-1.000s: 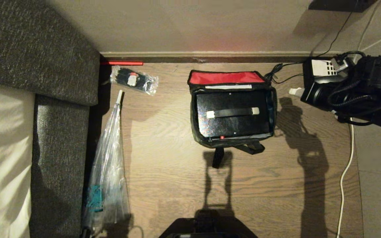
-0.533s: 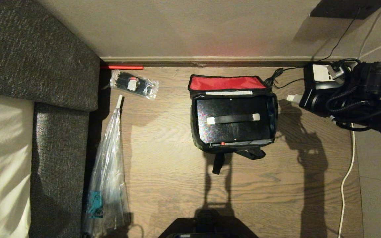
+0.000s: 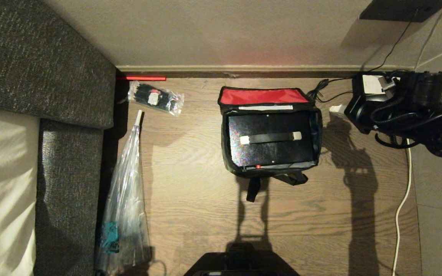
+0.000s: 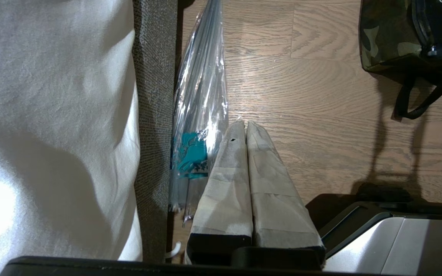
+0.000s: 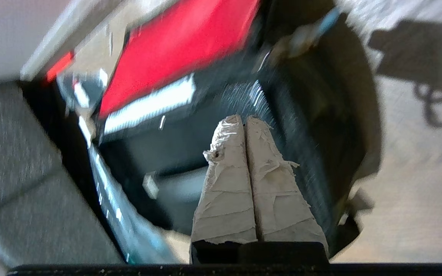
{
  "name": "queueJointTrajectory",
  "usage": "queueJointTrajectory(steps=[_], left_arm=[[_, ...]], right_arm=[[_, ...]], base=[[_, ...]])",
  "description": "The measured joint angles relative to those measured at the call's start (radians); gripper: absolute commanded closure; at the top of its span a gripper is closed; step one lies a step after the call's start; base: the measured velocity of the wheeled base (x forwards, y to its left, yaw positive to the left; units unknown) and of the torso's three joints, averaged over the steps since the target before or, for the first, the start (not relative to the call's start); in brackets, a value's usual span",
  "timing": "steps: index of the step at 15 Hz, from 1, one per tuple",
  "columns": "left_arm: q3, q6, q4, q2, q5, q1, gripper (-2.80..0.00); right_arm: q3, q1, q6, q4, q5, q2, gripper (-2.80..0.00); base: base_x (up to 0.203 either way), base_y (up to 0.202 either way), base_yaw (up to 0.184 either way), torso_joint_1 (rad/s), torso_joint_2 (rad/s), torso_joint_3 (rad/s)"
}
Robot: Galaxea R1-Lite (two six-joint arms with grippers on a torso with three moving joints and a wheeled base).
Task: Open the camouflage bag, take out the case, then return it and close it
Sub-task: Close the top of the storage box
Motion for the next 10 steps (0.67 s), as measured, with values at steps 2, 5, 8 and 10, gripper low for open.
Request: queueJointTrajectory(steps=[2,5,8,10], left_arm=[[0.000,0.000,0.000,0.000,0.000,0.000,0.00],[0.000,0.000,0.000,0.000,0.000,0.000,0.00],[0.000,0.000,0.000,0.000,0.000,0.000,0.00],[0.000,0.000,0.000,0.000,0.000,0.000,0.00]], right_arm=[[-0.064,-0.017,0.002,0.014,0.014,0.044,0.00],[-0.212,-0.057,0.011,0.063,0.045,0.137,0.00],[-0.350,-0.075,0.074,0.111,0.144,0.218,-2.80],[-0.458,-0.100,0.146,0.128,0.230,0.267,-2.80]], base=[[0.000,0.000,0.000,0.000,0.00,0.000],[0.000,0.000,0.000,0.000,0.00,0.000],[0.000,0.000,0.000,0.000,0.00,0.000],[0.000,0.000,0.000,0.000,0.00,0.000]])
